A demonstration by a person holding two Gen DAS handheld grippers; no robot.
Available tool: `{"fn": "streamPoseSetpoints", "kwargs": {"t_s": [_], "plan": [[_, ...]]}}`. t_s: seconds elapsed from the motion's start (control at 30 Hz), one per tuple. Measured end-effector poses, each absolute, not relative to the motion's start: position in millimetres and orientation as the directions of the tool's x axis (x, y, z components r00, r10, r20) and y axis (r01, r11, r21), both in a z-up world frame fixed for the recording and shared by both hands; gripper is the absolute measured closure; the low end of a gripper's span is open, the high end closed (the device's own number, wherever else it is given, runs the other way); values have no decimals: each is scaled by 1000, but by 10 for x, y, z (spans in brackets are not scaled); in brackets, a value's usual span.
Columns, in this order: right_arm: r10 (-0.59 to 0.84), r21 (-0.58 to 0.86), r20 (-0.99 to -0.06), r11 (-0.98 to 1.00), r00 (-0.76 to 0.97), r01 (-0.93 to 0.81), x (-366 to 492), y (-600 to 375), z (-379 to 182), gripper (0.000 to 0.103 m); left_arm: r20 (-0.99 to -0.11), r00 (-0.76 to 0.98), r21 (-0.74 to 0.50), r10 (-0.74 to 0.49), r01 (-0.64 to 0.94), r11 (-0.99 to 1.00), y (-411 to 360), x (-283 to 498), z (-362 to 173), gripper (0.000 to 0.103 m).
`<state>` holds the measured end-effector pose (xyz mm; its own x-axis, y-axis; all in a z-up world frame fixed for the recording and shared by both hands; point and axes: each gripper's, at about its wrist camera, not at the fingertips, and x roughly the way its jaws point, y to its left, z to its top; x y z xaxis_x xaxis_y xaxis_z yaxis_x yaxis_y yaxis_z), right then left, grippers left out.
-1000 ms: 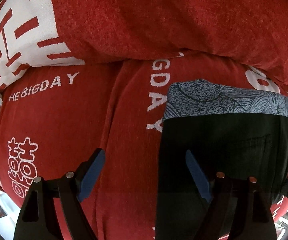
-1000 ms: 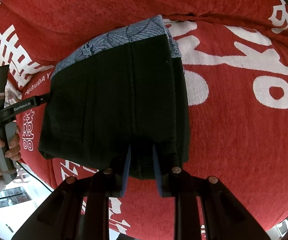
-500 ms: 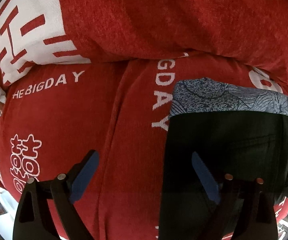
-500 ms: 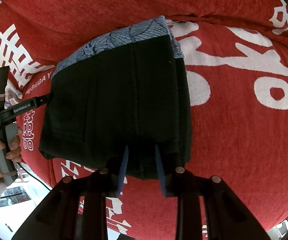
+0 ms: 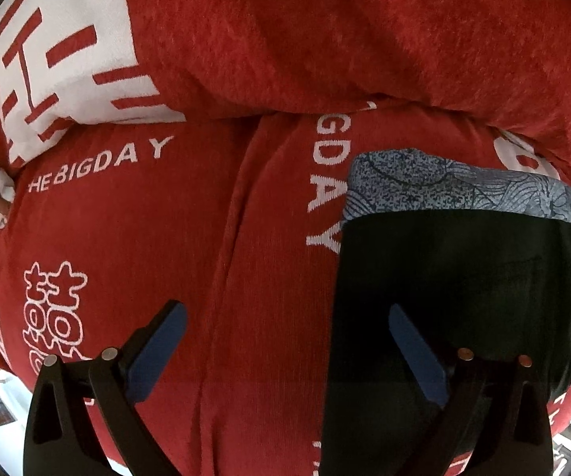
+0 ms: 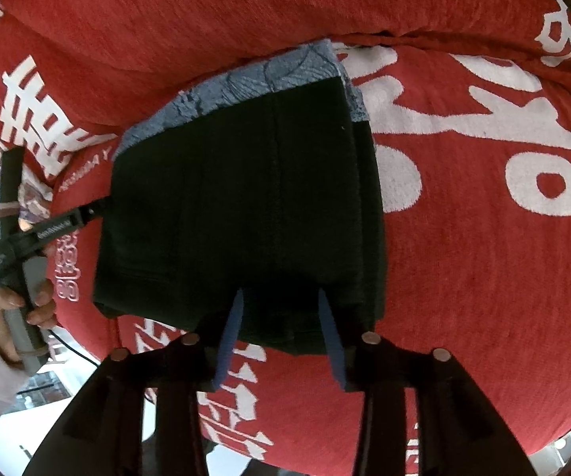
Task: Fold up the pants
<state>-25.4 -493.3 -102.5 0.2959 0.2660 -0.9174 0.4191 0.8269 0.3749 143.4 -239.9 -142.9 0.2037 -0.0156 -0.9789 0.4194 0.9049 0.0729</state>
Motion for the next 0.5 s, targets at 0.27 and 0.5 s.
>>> {"fn": "streamPoseSetpoints", "kwargs": {"t_s": [0.27,0.5], "plan": [[238,365,-920,812,312,456,-316,-5116,-942,35,-983,185,66,-14,421,905,-2390,1407,-1419,1],[257,387,-914,784,314,485,-382,-5232,-1008,27,-988,154,36,-29,402,915,-2355,1410,-1429,1]]}}
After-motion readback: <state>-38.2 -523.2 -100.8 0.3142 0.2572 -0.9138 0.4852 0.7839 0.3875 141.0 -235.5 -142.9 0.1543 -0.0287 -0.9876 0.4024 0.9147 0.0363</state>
